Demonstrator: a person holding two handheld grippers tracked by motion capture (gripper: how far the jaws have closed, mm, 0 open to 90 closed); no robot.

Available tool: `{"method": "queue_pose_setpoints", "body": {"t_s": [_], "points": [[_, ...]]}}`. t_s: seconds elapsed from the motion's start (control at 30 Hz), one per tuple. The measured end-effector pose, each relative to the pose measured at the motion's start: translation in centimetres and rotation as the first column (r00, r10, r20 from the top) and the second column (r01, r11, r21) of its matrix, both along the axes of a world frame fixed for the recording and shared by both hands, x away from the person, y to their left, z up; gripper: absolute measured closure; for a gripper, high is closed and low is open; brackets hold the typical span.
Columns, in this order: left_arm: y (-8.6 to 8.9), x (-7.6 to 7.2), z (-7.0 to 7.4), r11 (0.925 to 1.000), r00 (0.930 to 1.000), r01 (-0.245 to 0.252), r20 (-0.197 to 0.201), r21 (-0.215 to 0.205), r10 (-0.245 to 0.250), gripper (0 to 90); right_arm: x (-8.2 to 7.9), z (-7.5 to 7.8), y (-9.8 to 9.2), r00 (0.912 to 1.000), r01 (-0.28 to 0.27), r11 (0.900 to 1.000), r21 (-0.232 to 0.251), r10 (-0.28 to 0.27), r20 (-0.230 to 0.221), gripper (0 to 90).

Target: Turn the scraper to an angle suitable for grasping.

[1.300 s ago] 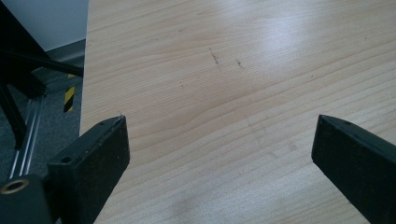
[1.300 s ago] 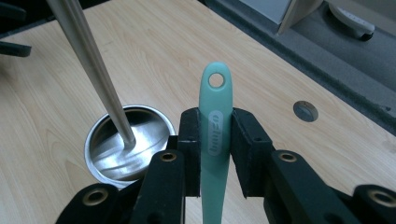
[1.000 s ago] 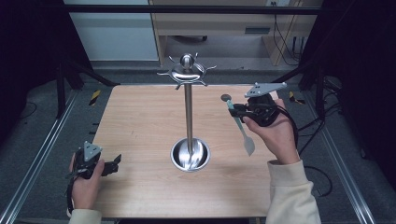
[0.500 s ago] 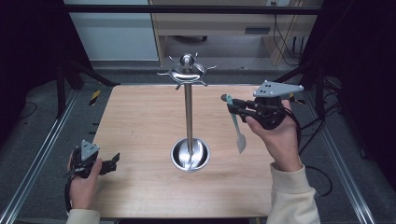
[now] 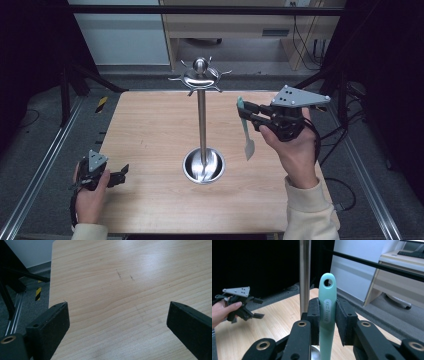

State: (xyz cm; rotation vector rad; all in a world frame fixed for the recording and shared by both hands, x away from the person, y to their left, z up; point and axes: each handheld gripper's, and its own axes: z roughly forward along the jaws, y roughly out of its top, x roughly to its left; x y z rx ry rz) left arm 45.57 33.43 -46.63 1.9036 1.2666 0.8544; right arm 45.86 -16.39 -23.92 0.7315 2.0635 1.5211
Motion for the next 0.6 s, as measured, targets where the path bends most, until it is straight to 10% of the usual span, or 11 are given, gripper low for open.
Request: {"method": "queue_pose_setpoints", "body": {"t_s": [0.6], "points": [[-0.2, 0.3, 0.0, 0.9995, 0.9999, 0.011, -0.005, 0.029, -0.011, 4.5, -1.1, 0.6, 1.2, 0.9988, -0.003, 0.998, 0.055, 0.001, 0.049, 74.5]]}}
